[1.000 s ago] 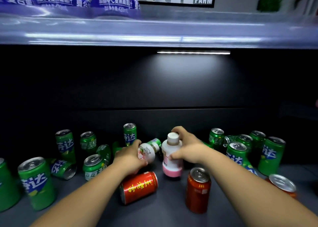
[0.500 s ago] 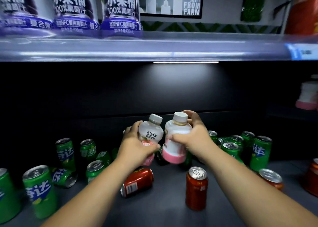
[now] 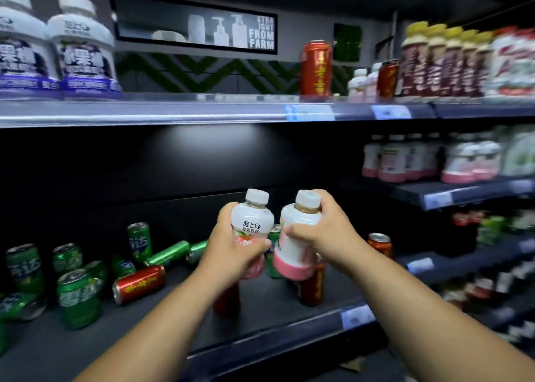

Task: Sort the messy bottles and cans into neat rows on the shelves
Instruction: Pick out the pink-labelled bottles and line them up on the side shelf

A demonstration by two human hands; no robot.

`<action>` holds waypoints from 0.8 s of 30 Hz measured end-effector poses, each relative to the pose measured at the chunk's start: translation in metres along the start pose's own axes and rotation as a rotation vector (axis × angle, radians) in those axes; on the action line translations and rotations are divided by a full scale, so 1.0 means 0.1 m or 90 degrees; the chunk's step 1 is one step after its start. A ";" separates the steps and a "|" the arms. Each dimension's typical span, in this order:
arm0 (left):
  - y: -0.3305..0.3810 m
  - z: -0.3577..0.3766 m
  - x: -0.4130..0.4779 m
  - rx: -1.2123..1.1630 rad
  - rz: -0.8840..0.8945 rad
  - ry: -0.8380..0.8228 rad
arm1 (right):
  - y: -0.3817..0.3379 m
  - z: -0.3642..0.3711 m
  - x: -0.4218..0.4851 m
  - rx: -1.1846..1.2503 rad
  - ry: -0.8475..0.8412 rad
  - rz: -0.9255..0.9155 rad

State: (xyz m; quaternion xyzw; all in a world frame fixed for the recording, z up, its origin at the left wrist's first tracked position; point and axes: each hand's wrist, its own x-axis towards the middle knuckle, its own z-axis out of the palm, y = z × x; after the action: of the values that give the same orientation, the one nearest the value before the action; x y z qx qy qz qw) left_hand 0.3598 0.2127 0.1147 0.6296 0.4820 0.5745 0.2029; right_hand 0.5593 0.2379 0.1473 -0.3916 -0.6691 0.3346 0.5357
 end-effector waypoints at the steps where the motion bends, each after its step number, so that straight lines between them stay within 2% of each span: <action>1: 0.09 0.22 -0.07 -0.010 0.005 -0.006 | -0.01 -0.24 -0.12 0.001 0.005 0.002; 8: 0.70 1.69 -0.49 -0.122 0.028 -0.078 | -0.07 -1.80 -0.86 -0.047 0.091 0.055; 13: 1.00 2.44 -0.53 -0.142 0.023 -0.116 | -0.08 -2.59 -1.04 -0.078 0.167 0.087; 19: 1.06 2.98 -0.18 -0.159 0.044 -0.126 | 0.05 -3.07 -0.76 -0.067 0.227 0.077; 24: 0.96 3.35 0.45 -0.169 0.080 -0.082 | 0.29 -3.30 -0.15 -0.076 0.263 0.037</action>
State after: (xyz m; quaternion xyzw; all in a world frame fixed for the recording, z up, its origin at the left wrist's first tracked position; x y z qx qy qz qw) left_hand 0.6985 0.3069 0.1299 0.6620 0.3474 0.6032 0.2781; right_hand 0.8885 0.2477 0.1822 -0.5024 -0.5520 0.2222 0.6273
